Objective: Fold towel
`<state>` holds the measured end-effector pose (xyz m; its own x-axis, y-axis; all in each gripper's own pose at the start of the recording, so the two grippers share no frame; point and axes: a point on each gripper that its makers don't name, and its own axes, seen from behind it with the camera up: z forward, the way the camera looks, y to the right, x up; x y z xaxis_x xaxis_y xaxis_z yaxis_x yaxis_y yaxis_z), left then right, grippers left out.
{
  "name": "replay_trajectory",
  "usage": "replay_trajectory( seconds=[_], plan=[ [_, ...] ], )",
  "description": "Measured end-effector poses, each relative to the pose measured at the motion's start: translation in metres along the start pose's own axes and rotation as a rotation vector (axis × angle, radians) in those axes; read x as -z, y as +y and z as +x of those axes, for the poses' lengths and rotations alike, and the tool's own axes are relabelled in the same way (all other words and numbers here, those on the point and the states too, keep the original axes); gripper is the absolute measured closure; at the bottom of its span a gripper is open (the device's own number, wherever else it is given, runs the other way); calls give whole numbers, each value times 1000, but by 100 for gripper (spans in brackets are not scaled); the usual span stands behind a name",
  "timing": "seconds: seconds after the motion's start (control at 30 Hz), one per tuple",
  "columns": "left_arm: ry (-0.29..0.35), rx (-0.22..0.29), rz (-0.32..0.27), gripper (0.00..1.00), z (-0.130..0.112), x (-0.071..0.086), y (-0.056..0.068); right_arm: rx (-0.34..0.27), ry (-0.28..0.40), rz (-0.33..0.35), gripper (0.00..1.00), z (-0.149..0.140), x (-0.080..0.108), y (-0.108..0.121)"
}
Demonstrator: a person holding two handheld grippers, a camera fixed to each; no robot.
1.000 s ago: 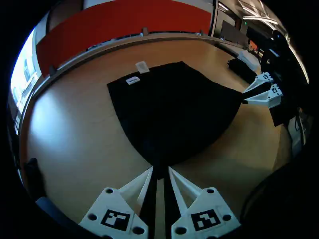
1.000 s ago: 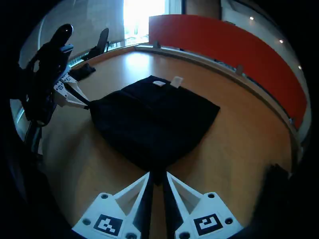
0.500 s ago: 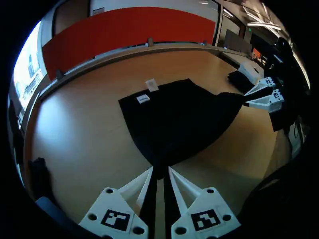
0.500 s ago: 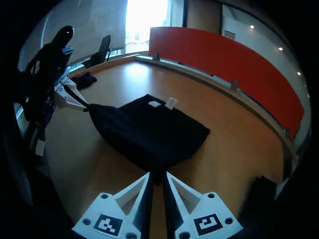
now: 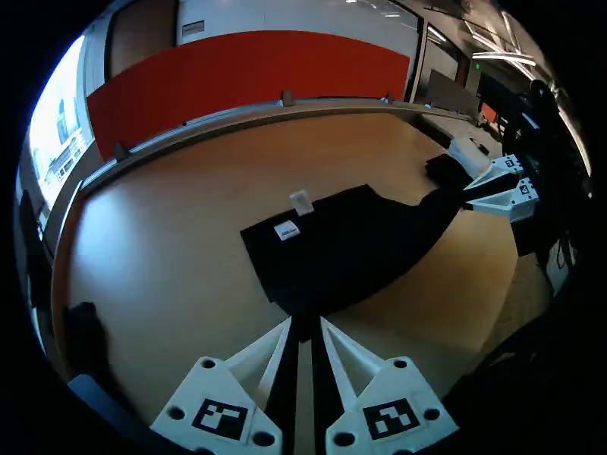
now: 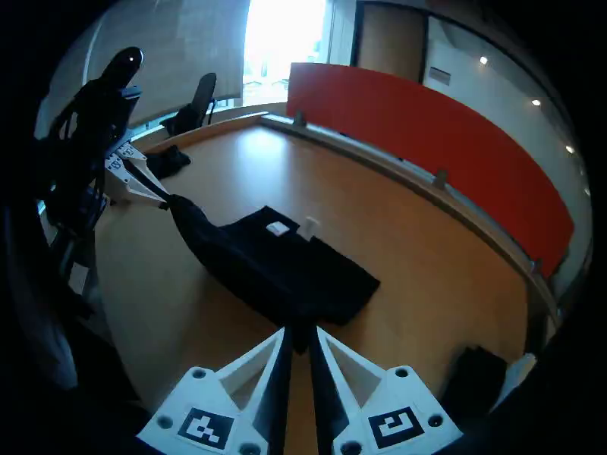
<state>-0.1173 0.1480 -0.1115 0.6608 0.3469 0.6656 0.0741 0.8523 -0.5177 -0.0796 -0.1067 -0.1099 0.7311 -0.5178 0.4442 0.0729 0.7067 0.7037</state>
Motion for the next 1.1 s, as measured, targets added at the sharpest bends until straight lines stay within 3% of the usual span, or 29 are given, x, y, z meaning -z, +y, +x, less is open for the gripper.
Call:
replay_trajectory(
  seconds=[0.5,1.1],
  plan=[
    [15,25,-12,90,11,25,3,12,1,2,85,11,21,-7],
    [0,28,-6,90,10,12,-1,23,-15,8,85,9,12,-2]
  ],
)
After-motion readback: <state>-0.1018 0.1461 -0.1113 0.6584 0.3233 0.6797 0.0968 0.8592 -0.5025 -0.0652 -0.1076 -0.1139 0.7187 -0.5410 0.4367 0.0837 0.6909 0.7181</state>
